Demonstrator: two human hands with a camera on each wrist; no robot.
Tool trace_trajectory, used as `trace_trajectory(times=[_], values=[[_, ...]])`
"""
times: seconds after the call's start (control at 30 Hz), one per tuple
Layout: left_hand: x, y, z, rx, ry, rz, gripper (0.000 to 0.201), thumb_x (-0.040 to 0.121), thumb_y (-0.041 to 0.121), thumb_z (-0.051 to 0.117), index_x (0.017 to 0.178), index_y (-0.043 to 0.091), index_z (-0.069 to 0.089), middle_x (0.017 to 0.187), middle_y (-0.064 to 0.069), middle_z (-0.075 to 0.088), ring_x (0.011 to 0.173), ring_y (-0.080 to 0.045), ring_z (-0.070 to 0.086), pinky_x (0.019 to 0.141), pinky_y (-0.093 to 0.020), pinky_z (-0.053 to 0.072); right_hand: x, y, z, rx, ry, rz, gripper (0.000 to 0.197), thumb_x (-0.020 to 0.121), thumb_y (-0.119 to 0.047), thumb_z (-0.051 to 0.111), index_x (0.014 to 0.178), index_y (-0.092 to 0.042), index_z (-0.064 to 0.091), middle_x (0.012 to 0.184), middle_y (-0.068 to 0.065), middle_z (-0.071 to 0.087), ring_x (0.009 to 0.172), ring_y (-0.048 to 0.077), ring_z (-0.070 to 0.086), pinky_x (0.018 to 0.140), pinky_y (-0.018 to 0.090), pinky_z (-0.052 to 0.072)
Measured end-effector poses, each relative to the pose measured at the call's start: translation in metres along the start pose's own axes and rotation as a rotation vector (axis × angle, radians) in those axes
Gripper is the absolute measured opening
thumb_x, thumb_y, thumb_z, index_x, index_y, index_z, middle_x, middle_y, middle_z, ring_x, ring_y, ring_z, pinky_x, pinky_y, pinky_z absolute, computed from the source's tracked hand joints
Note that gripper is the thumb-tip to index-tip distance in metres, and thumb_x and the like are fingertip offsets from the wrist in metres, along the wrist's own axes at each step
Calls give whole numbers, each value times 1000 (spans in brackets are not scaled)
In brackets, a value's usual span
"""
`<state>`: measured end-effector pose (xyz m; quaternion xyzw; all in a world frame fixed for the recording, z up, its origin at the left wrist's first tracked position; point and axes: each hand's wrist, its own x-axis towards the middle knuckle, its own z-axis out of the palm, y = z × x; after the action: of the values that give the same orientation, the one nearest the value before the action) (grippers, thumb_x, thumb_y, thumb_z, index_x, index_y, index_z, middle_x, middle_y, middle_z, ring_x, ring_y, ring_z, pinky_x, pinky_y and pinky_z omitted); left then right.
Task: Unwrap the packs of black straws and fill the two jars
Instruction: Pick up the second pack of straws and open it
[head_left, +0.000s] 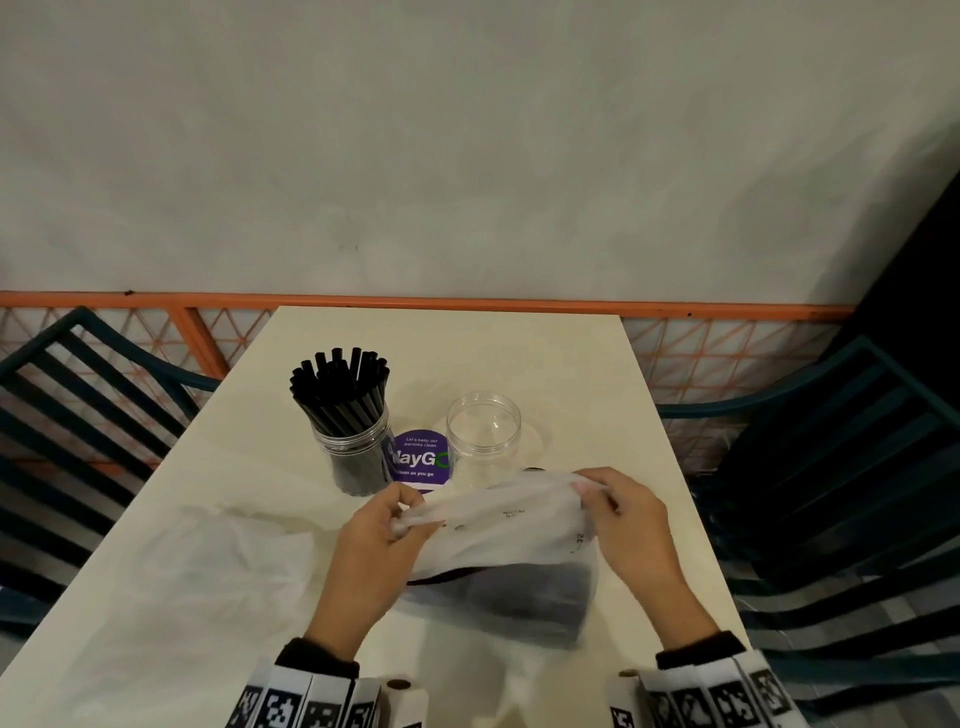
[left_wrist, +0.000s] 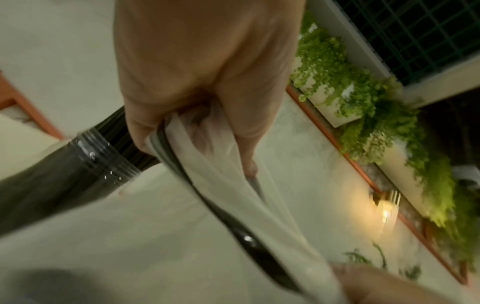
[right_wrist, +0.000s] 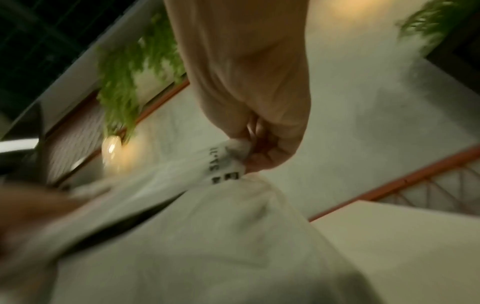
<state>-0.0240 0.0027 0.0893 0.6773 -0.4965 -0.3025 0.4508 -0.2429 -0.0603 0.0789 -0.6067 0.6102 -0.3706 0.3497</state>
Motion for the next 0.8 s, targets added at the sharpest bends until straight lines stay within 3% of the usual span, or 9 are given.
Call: trace_trajectory(times=[0.1,0.17,0.27,0.37,0.5,0.57,0.63,0.7,0.8], values=[[1,-8,-1,185,8,95,21,75,14,72,76,14,51,54,7,43,51,-9,40,51,-9,36,-2,-13,-9,555,-132,246,12,93,-11,49,93,-13,60,78,8,65,73,19,59,64,27,48],[0,-11,0,224,-28,87,21,78,19,70,83,16,50,64,10,47,60,-8,46,56,-7,39,-2,-16,-16,733,-171,326,10,94,-13,46,89,-15,54,78,11,61,72,19,56,66,31,47],[-2,-9,4,170,-17,75,16,84,16,62,87,13,47,66,8,48,61,-10,47,56,-6,40,-7,-20,-19,566,-215,285,2,94,-21,46,93,-20,46,88,8,55,80,17,52,72,31,42],[-4,3,7,57,-27,52,14,89,17,55,80,14,45,65,6,46,58,-9,43,52,-6,39,-12,-22,-13,203,-260,127,34,86,-23,61,104,-19,32,84,2,53,76,19,53,64,28,43],[0,13,-1,9,6,31,27,91,17,50,68,20,39,60,6,41,55,-9,37,46,-12,35,-6,-8,-12,-151,-74,31,44,81,-7,60,104,-27,28,89,5,51,80,27,57,72,42,52],[5,11,-7,77,-2,49,26,90,15,51,67,20,40,60,5,41,57,-11,36,48,-18,31,0,-3,-17,-173,-43,37,45,80,-3,60,102,-27,29,92,4,45,86,28,52,72,38,49],[8,7,-11,131,8,58,24,89,13,50,68,19,41,62,3,41,59,-12,37,51,-24,29,4,0,-19,-166,-68,41,38,82,-2,59,99,-23,33,90,4,44,81,24,49,62,25,42],[10,4,-12,130,52,38,24,89,13,51,68,17,43,61,2,41,58,-13,38,51,-26,30,4,0,-22,-167,-146,63,23,83,-6,60,96,-17,43,84,2,50,75,20,50,56,20,37],[13,2,-15,72,127,-16,11,85,16,60,79,12,52,68,-1,52,63,-19,52,56,-26,42,-1,-2,-25,113,-331,182,10,81,-6,64,91,-5,64,88,10,67,77,19,61,65,23,49]])
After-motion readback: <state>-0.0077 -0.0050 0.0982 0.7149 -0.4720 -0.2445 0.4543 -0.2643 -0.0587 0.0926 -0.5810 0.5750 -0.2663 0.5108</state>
